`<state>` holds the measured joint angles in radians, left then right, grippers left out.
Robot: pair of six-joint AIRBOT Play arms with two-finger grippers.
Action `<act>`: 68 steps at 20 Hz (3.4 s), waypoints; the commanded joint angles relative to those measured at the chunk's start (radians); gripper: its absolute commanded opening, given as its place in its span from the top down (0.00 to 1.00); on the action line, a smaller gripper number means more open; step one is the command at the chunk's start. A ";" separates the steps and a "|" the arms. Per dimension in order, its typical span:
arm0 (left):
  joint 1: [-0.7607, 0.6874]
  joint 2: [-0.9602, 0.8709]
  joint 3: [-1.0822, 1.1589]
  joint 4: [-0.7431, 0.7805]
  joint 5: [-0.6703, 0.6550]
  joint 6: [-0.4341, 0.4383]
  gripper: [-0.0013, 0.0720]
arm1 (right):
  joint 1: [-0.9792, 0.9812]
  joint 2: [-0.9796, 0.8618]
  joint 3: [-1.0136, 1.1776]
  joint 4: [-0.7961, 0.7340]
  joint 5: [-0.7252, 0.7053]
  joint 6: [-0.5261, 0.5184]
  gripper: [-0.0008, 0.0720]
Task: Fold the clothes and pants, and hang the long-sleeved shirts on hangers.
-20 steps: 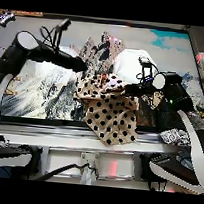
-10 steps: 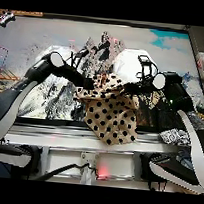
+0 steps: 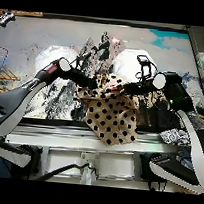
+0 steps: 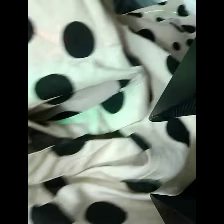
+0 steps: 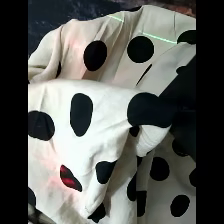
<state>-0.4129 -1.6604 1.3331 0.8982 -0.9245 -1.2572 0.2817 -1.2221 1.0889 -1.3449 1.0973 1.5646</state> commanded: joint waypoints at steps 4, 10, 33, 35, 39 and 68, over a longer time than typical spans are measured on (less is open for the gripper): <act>0.012 -0.007 0.000 0.066 0.048 0.008 0.29 | 0.000 0.000 0.000 0.006 -0.016 -0.014 0.94; -0.040 -0.035 0.000 0.055 0.046 0.060 0.96 | 0.000 0.000 0.000 0.007 -0.042 -0.012 0.94; 0.008 0.631 0.153 0.290 0.288 0.157 0.97 | -0.100 0.326 0.023 0.257 -0.623 0.352 0.96; 0.008 0.645 0.153 0.240 0.361 0.157 0.97 | -0.100 0.344 0.081 0.256 -0.610 0.352 0.96; 0.008 0.609 0.145 0.222 0.175 0.132 0.97 | -0.101 0.336 0.085 0.075 -0.410 0.457 0.96; -0.159 0.753 -0.593 0.013 0.043 0.093 0.97 | 0.054 0.067 -0.160 -0.094 0.072 0.011 0.30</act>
<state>-0.5709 -0.9085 0.7403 0.9115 -0.8822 -1.1645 0.3153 -1.0473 0.9241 -1.3647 1.1908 1.6123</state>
